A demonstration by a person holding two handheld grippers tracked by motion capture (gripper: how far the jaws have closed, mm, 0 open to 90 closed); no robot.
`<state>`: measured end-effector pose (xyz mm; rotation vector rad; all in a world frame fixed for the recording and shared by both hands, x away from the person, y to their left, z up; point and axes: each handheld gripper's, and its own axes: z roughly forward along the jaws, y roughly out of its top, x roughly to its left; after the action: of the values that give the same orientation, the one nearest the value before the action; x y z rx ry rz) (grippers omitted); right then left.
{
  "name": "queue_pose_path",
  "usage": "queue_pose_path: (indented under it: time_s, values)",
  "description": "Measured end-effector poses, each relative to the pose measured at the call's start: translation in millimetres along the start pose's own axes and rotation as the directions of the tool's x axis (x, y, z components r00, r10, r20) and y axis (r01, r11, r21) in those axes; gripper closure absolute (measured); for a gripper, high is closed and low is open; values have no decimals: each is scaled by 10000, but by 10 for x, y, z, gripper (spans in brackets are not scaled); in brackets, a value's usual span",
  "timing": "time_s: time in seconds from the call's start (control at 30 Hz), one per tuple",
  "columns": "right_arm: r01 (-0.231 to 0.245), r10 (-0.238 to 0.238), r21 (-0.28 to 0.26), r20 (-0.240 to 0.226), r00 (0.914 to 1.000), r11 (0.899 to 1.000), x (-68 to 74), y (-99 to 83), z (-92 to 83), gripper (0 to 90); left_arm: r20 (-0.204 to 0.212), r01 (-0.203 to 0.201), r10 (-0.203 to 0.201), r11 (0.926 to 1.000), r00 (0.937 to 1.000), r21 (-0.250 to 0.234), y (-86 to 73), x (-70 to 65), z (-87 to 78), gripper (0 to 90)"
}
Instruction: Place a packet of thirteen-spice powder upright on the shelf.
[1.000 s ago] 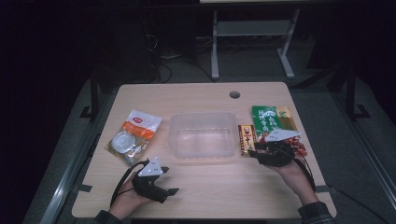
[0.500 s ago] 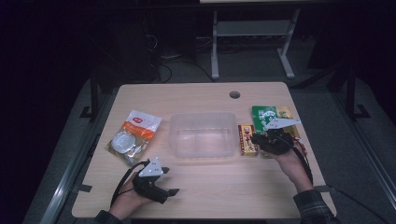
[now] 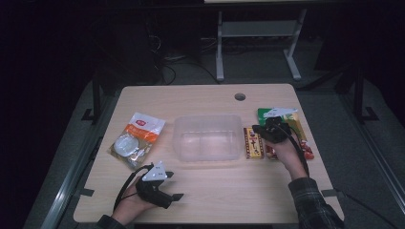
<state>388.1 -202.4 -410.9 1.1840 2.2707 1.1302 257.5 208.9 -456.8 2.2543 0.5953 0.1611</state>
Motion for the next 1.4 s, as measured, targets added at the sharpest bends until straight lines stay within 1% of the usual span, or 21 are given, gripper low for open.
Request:
queue_pose_path:
  time_s: [0.03, 0.07, 0.13, 0.17, 0.27, 0.33, 0.37, 0.4, 0.5, 0.57, 0.6, 0.7, 0.77, 1.03, 1.1, 1.13, 1.2, 1.27, 1.33, 1.37, 1.4]
  values:
    - [0, 0, 0, 0, 10000, 10000, 0, 0, 0, 898, 0, 0, 0, 10000, 10000, 0, 0, 0, 0, 147]
    - [-79, 79, -11, 74, 9999, 10000, -28, 2, 60, 898, 60, 28, -28, 10000, 10000, -50, 0, -1, 0, 147]
    - [-120, 115, 188, 250, 9996, 9998, -49, 3, 116, 898, 87, 9, -9, 10000, 10000, -83, 2, -2, -2, 147]
    - [-120, 115, 188, 250, 9996, 9998, -49, 3, 116, 898, 87, 9, -9, 10000, 10000, -83, 2, -2, -2, 147]
    - [-119, 112, 144, 501, 9987, 9998, -107, 37, 220, 899, 86, -17, 18, 10000, 10000, -66, 3, 0, 2, 146]
    - [-153, 146, 142, 533, 9985, 9998, -140, 55, 293, 899, 64, -27, 28, 10000, 10000, -42, 1, -1, 3, 146]
    - [-153, 146, 142, 533, 9985, 9998, -140, 55, 293, 899, 64, -27, 28, 10000, 10000, -42, 1, -1, 3, 146]
    - [-230, 225, 76, 614, 9979, 9997, -187, 49, 369, 899, 54, -1, 1, 10000, 10000, -51, 1, -1, -2, 146]
    - [-501, 483, 235, 698, 9964, 9985, -249, 0, 472, 900, 47, -2, 3, 10000, 10000, -80, -1, 4, 1, 147]
    - [-516, 493, 293, 733, 9961, 9982, -264, -14, 495, 900, 50, -30, 30, 10000, 10000, -55, 1, 3, 2, 147]
    - [-626, 599, 345, 743, 9954, 9974, -304, -42, 545, 899, 64, -101, 101, 9999, 9999, -22, 4, -3, 3, 147]
    - [-816, 783, 400, 776, 9939, 9959, -344, -69, 578, 900, 81, -151, 150, 9999, 9999, 7, 4, -13, 8, 146]
    - [-786, 754, 393, 763, 9942, 9961, -356, -75, 588, 900, 75, -177, 177, 9998, 9998, 45, 3, -13, 9, 147]
    - [-981, 954, 362, 682, 9931, 9945, -401, -101, 618, 900, 69, -183, 183, 9998, 9998, 104, 0, -13, 10, 147]
    - [-996, 964, 430, 710, 9928, 9941, -419, -112, 624, 900, 120, -195, 193, 9998, 9997, 93, 0, -18, 12, 147]
    - [-1126, 1089, 556, 652, 9919, 9921, -436, -129, 630, 900, 128, -209, 208, 9997, 9997, 100, 0, -23, 13, 147]
    - [-1126, 1088, 597, 642, 9920, 9918, -444, -139, 633, 899, 148, -190, 189, 9998, 9997, 87, -1, -26, 13, 147]
    - [-1028, 983, 794, 587, 9934, 9915, -435, -143, 613, 900, 139, -207, 205, 9997, 9997, 96, -2, -22, 12, 147]
    - [-1057, 1010, 879, 557, 9933, 9905, -425, -145, 603, 900, 140, -206, 204, 9997, 9997, 105, -1, -21, 12, 147]
    - [-826, 780, 995, 500, 9957, 9916, -421, -149, 582, 899, 140, -202, 201, 9997, 9997, 105, -1, -22, 14, 147]
    - [-784, 737, 1091, 471, 9962, 9909, -410, -151, 567, 899, 149, -203, 202, 9997, 9997, 106, -1, -24, 14, 147]
